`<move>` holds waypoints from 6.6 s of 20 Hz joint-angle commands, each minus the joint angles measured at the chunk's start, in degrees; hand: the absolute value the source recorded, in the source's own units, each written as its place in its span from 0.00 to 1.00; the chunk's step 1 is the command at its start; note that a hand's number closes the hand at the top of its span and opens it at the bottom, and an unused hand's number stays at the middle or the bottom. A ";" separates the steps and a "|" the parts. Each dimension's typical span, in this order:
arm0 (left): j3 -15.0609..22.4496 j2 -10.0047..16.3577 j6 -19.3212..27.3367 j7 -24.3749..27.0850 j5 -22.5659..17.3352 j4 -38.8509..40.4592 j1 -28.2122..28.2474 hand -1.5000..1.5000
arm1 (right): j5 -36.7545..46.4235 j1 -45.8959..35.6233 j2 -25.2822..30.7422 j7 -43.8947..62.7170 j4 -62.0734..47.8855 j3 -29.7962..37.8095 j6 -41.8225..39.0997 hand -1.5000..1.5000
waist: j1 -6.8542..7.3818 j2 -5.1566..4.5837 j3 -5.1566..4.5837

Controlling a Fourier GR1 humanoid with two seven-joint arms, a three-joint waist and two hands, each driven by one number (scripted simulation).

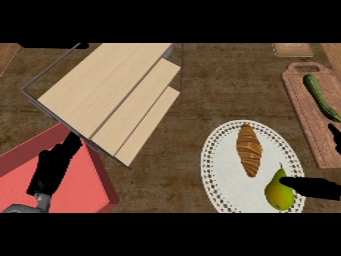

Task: Pick the croissant from the placemat and place it in the tiered shelf

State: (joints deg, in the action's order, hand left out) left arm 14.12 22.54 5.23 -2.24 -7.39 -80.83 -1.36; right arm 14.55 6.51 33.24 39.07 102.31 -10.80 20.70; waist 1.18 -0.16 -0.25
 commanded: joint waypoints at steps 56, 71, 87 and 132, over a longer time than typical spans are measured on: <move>-3.98 -5.86 -4.47 1.38 3.62 5.11 -0.66 0.50 | 36.19 -31.52 -27.25 30.85 -42.26 -0.67 -24.18 0.00 | -1.17 0.05 0.24; -5.68 -8.92 -4.94 2.97 7.09 6.54 -0.34 0.50 | 46.90 -32.55 -30.11 27.58 -43.84 -1.52 -21.73 1.00 | -1.35 0.12 0.22; -7.41 -7.00 -5.51 -1.87 5.76 -0.05 1.97 0.50 | 30.79 -38.51 -12.21 -38.67 -17.81 -12.24 -38.46 1.00 | -2.30 0.63 0.32; -6.54 -10.83 -9.04 -0.70 9.99 1.61 -1.96 0.50 | 13.94 -87.16 -33.11 -41.45 -75.46 4.61 -27.88 1.00 | 4.59 -1.56 0.09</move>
State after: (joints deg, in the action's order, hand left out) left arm 6.61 12.97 -3.64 -3.63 2.35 -80.92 -3.08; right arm 35.04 -84.48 3.06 -0.42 30.33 -7.73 -6.86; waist 4.18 0.07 0.51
